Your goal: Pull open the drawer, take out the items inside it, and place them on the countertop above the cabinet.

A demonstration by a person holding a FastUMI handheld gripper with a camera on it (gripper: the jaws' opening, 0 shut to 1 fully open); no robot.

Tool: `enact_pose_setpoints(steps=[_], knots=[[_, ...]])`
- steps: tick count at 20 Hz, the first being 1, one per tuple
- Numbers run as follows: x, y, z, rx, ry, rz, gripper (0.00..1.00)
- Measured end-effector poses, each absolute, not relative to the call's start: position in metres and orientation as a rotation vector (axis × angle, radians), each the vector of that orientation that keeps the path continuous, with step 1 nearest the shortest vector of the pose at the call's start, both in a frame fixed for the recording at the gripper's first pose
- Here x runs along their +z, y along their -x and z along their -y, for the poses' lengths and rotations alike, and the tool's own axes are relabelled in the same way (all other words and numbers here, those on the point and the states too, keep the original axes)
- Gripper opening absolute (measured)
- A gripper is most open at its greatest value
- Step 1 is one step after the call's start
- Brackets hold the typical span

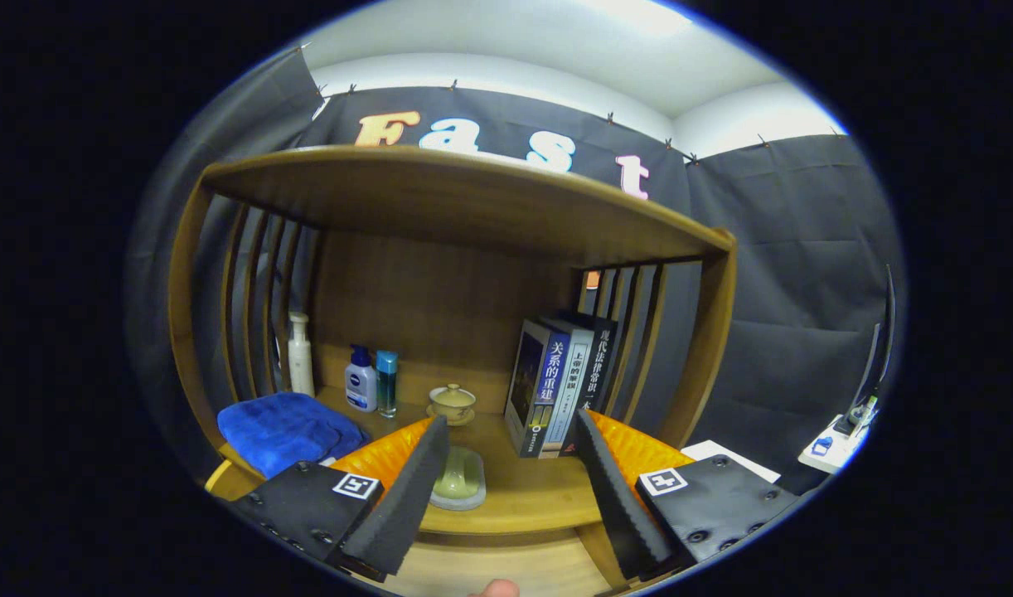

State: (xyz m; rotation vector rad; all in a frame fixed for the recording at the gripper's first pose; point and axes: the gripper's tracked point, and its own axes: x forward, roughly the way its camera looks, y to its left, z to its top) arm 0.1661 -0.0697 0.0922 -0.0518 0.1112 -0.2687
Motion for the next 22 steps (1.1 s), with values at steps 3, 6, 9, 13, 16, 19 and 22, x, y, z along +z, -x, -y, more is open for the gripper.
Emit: enact_pose_setpoints(steps=[3,6,9,13,16,19,22], knots=[[0.097,-0.144,0.064,-0.264,0.046,-0.097,0.98],[0.103,-0.124,0.057,-0.261,0.043,-0.056,0.98],[0.104,-0.101,0.054,-0.259,0.045,-0.019,0.98],[0.105,-0.072,0.044,-0.225,0.028,0.011,0.98],[0.099,-0.051,0.038,-0.202,0.000,0.024,0.98],[0.095,-0.035,0.032,-0.198,0.006,0.037,0.98],[0.083,-0.023,0.021,-0.176,0.006,0.035,0.98]])
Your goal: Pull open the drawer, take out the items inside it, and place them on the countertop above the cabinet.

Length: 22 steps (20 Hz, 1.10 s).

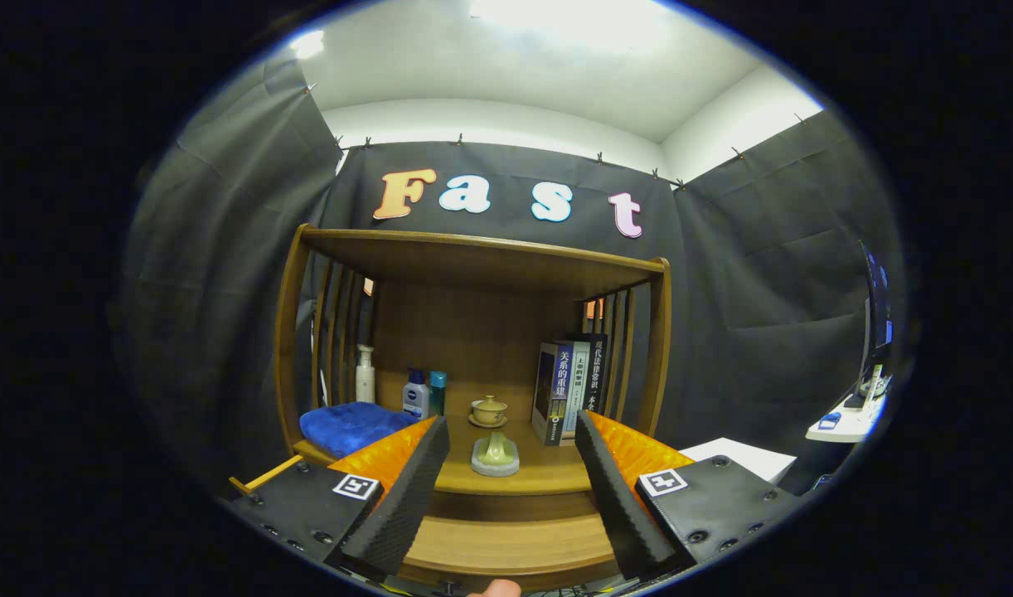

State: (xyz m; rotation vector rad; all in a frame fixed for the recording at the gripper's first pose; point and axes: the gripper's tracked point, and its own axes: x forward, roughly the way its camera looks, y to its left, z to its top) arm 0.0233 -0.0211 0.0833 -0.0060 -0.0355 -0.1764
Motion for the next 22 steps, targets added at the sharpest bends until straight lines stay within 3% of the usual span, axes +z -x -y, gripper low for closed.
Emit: enact_pose_setpoints(steps=[22], knots=[[-0.119,0.022,-0.019,-0.126,-0.054,-0.161,0.98]])
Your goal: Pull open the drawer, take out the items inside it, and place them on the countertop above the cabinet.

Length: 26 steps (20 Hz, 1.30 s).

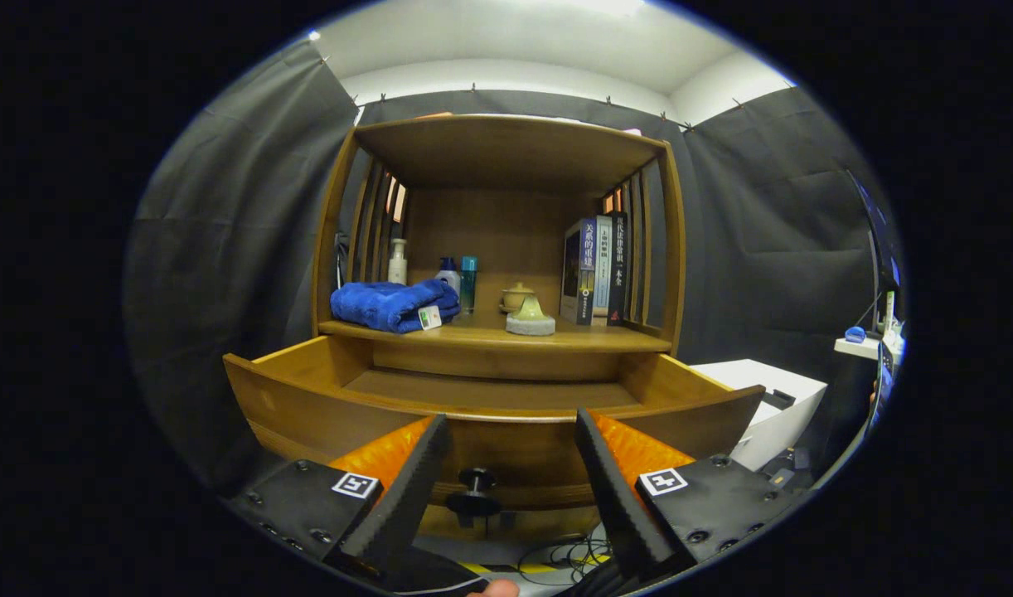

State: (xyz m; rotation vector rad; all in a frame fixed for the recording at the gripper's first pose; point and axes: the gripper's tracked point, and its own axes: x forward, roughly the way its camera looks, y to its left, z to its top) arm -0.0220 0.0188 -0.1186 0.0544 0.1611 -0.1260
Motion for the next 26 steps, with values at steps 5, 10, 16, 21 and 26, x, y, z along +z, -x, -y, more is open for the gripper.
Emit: enact_pose_setpoints(steps=[5,10,16,21,26], knots=[[-0.141,0.020,-0.021,-0.136,-0.059,-0.187,0.98],[-0.149,0.009,-0.031,-0.113,-0.060,-0.200,0.99],[-0.148,0.008,-0.032,-0.107,-0.073,-0.193,0.98],[-0.149,-0.003,-0.029,-0.096,-0.080,-0.210,0.99],[-0.147,-0.042,-0.025,-0.085,-0.113,-0.202,0.98]])
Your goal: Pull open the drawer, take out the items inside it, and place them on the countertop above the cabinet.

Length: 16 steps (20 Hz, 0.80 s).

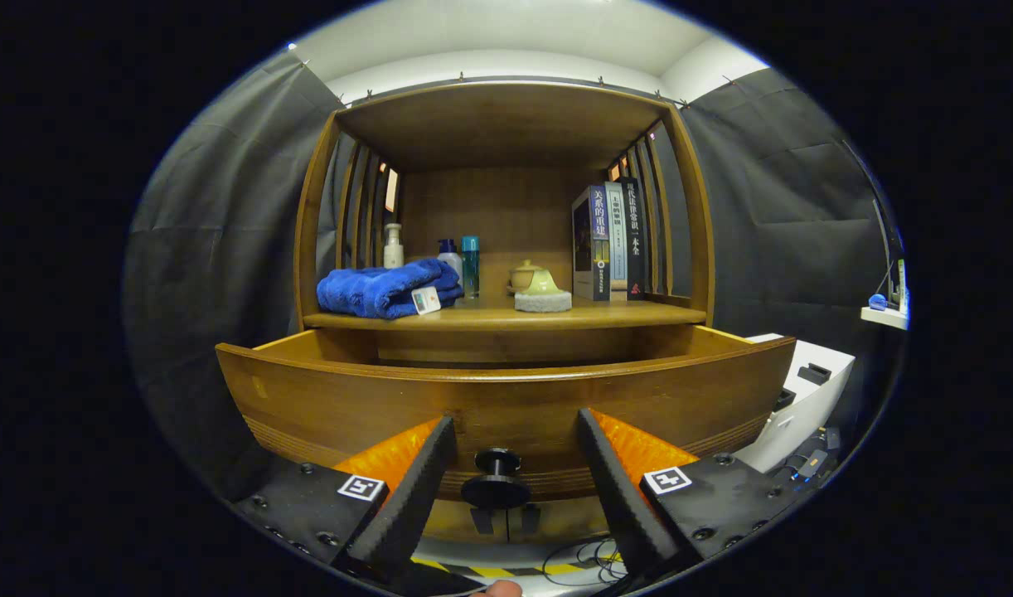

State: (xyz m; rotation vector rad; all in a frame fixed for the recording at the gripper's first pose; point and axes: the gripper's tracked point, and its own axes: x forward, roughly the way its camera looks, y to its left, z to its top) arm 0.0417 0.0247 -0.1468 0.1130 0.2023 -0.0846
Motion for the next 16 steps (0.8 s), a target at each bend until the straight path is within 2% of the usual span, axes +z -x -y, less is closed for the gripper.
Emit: enact_pose_setpoints(steps=[16], knots=[[-0.158,-0.154,-0.015,-0.081,-0.147,-0.185,0.98]])
